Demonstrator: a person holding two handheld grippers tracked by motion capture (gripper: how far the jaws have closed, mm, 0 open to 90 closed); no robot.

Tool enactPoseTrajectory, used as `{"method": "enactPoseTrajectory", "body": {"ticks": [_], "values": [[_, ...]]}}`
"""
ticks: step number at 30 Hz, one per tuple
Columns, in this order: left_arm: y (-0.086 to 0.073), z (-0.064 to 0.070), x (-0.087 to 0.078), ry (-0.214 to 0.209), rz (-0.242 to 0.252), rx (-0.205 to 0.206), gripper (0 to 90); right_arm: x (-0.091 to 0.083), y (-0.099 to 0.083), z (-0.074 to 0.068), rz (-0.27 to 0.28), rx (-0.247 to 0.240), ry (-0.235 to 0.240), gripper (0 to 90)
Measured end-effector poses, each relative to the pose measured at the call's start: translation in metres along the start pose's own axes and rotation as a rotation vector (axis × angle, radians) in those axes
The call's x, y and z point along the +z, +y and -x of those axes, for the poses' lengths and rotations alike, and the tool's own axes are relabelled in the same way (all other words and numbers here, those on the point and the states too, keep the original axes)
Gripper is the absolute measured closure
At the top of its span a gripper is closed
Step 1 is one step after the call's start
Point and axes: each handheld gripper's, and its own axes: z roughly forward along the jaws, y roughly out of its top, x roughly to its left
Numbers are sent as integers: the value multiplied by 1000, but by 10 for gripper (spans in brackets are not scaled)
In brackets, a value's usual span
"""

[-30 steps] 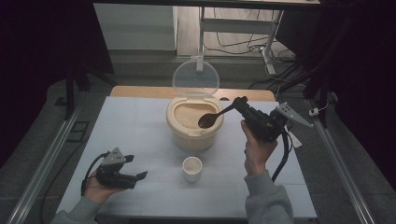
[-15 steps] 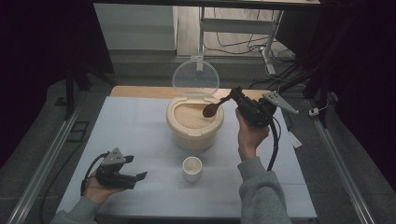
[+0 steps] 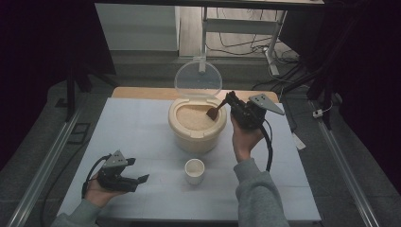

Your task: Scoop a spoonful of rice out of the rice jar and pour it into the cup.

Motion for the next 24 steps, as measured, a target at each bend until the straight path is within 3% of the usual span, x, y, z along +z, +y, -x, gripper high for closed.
{"method": "enactPoseTrajectory", "body": {"ticks": [3,7,13,18,24], "values": [[0,0,0,0,-2,2,168,3,-7,1,-19,43,12,842],[0,0,1,0,-6,6,168,7,-13,6,-31,136,19,842],[0,0,0,-2,-2,3,168,7,-14,14,-40,247,22,841],[0,1,1,-2,-3,5,168,8,-14,15,-46,297,25,839],[0,1,1,-1,-4,8,169,7,-15,23,-34,413,35,842]]}}
